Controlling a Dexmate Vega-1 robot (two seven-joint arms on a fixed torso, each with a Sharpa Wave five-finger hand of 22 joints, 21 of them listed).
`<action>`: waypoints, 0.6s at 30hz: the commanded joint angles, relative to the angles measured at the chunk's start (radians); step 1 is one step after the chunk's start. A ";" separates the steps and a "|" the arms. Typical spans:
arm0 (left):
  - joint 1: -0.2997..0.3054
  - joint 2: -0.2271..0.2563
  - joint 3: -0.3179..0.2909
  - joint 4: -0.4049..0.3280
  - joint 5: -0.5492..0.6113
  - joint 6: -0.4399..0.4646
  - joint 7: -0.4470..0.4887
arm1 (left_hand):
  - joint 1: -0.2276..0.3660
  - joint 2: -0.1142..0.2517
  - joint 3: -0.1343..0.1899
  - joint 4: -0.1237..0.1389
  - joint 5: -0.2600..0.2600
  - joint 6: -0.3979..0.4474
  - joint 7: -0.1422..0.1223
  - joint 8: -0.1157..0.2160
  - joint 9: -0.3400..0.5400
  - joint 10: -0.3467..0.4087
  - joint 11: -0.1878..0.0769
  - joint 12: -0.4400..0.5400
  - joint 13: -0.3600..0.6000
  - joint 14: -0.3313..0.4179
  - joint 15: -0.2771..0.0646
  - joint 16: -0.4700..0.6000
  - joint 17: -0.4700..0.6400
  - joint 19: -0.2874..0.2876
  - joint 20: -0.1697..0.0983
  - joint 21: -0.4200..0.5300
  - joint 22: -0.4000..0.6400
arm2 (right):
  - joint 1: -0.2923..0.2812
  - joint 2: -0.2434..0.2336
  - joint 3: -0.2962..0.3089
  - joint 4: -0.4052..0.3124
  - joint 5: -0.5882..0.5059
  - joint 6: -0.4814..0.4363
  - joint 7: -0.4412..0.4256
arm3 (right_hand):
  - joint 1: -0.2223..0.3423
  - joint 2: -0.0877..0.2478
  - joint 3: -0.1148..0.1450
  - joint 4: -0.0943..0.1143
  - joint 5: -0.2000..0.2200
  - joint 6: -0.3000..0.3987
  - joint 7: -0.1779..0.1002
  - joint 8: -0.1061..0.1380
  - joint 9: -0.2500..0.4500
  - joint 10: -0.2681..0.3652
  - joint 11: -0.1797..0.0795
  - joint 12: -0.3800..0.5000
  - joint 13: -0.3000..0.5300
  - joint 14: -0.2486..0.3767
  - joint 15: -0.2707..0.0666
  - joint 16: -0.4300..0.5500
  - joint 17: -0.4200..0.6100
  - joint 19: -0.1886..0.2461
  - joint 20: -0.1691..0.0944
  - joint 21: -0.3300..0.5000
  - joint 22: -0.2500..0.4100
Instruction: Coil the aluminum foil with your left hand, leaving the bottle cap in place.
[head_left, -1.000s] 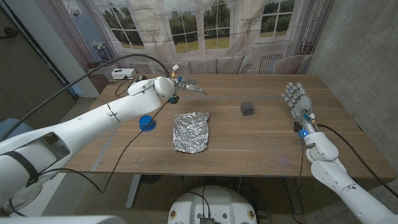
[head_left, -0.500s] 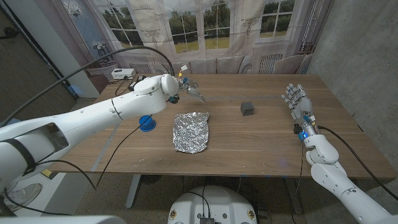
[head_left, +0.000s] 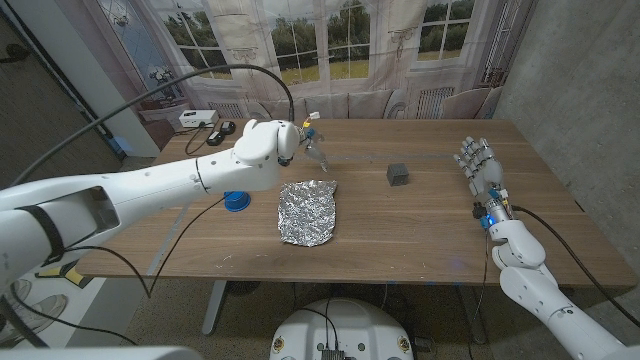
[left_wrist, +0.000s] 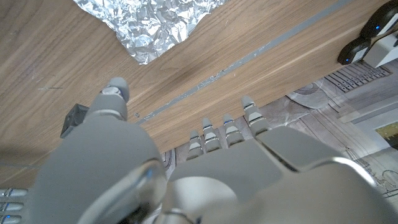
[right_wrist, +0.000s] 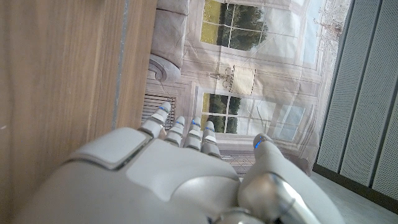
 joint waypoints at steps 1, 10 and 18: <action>-0.019 -0.066 0.065 0.072 0.293 -0.091 -0.186 | 0.013 -0.004 -0.014 0.001 0.021 0.008 -0.026 0.000 0.003 -0.003 -0.008 -0.003 0.004 -0.003 -0.015 -0.008 0.002 0.012 -0.003 -0.004 0.003 | -0.012 0.005 0.003 0.000 0.001 0.004 -0.009 | -0.002 0.002 -0.001 -0.002 0.009 0.008 0.000 0.004 0.005 0.010 -0.003 0.003 0.006 0.005 0.000 0.006 0.003 0.004 0.009 0.005 0.001; 0.052 -0.118 -0.004 0.130 0.471 -0.214 -0.286 | 0.083 0.016 -0.030 -0.007 0.079 0.019 -0.052 0.000 0.006 -0.012 -0.009 -0.013 0.005 -0.066 0.004 -0.025 -0.005 0.015 -0.018 -0.016 0.000 | -0.010 0.009 0.003 0.006 0.002 0.005 -0.011 | -0.003 0.002 -0.002 -0.002 0.009 0.008 0.002 0.004 0.005 0.011 -0.003 0.003 0.006 0.006 0.001 0.006 0.003 0.005 0.009 0.005 0.001; 0.112 -0.168 -0.076 0.181 0.591 -0.331 -0.371 | 0.167 0.039 -0.034 -0.005 0.104 -0.002 -0.067 -0.012 0.009 -0.057 0.048 -0.034 0.005 -0.107 0.035 -0.031 -0.010 -0.003 -0.013 -0.036 -0.001 | 0.001 0.015 0.000 0.018 0.002 0.003 -0.009 | -0.004 0.003 -0.002 -0.002 0.009 0.010 0.001 0.004 0.005 0.011 -0.003 0.003 0.006 0.007 0.000 0.006 0.003 0.005 0.009 0.004 0.001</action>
